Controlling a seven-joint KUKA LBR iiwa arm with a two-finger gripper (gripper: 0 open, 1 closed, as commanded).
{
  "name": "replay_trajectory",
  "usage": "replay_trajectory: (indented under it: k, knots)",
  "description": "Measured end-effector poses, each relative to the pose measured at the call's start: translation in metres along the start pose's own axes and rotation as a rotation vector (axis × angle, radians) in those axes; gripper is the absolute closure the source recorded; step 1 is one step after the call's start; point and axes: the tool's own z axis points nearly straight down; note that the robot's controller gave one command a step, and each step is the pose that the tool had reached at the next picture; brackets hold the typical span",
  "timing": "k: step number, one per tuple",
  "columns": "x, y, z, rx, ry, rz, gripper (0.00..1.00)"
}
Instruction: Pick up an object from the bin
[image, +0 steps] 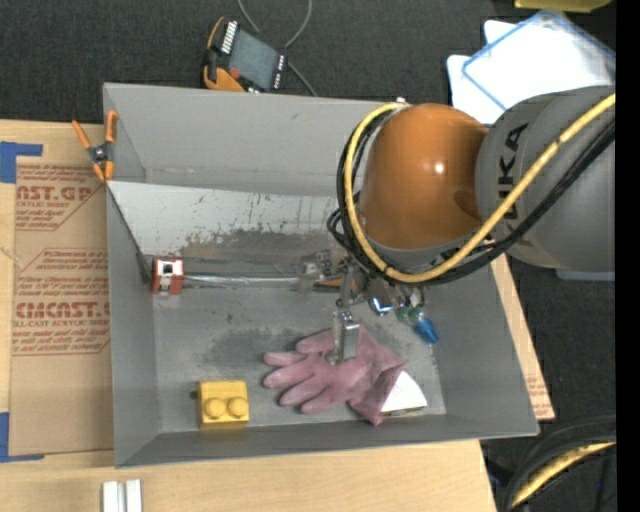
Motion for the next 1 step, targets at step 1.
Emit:
replay_trajectory:
  k: [1]
  knots:
    - [-0.0075, -0.0063, 0.0570, 0.000, -0.009, 0.010, 0.00]
